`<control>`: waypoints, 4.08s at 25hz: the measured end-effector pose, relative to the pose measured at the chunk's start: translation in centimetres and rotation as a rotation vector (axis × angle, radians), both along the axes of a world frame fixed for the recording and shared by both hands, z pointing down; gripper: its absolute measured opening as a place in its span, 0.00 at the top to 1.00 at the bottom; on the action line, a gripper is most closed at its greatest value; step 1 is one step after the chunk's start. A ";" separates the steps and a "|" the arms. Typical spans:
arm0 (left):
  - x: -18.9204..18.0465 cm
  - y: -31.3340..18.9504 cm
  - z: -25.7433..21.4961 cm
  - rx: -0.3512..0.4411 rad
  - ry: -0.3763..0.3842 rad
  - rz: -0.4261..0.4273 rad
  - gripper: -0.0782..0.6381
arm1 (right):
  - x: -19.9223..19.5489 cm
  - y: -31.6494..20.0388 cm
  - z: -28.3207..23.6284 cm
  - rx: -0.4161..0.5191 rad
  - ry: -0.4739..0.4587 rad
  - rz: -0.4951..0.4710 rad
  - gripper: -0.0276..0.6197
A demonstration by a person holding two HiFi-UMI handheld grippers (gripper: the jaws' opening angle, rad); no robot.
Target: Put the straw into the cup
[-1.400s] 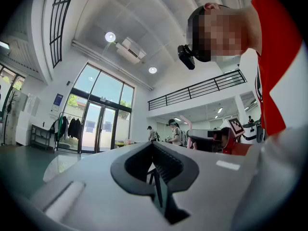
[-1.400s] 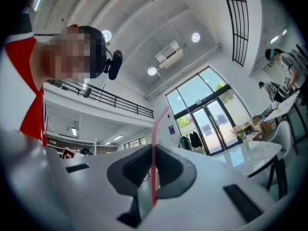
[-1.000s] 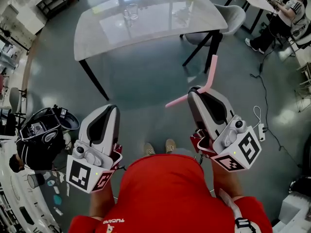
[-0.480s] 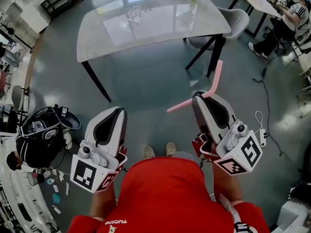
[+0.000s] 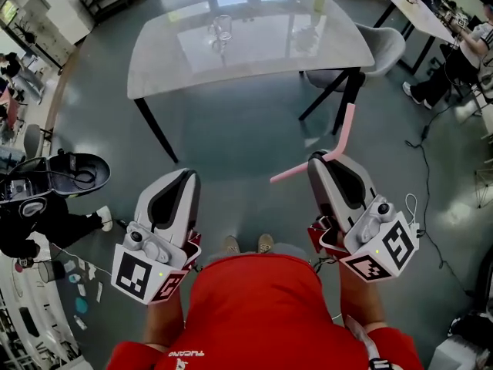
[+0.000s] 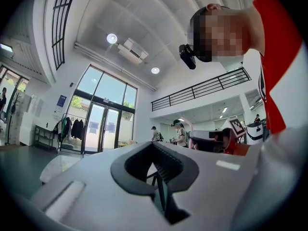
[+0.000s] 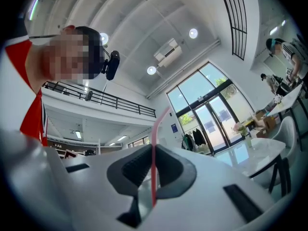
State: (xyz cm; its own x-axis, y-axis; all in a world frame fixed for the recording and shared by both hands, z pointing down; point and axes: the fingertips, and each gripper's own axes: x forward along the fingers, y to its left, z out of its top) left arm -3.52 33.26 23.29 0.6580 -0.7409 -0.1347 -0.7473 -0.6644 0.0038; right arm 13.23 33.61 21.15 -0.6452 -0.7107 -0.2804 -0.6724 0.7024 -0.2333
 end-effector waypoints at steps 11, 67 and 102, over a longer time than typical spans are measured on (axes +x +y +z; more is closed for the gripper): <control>0.4 -1.5 0.6 -0.012 0.008 -0.067 0.88 | 0.1 -2.5 0.2 0.011 0.021 -0.075 0.93; -12.3 -35.3 1.0 -0.025 0.049 0.017 0.88 | -11.9 -35.2 0.5 -0.054 0.122 0.035 0.93; -8.0 -51.0 1.0 -0.017 -0.006 -0.156 0.88 | -8.4 -54.3 2.3 -0.041 0.074 -0.115 0.93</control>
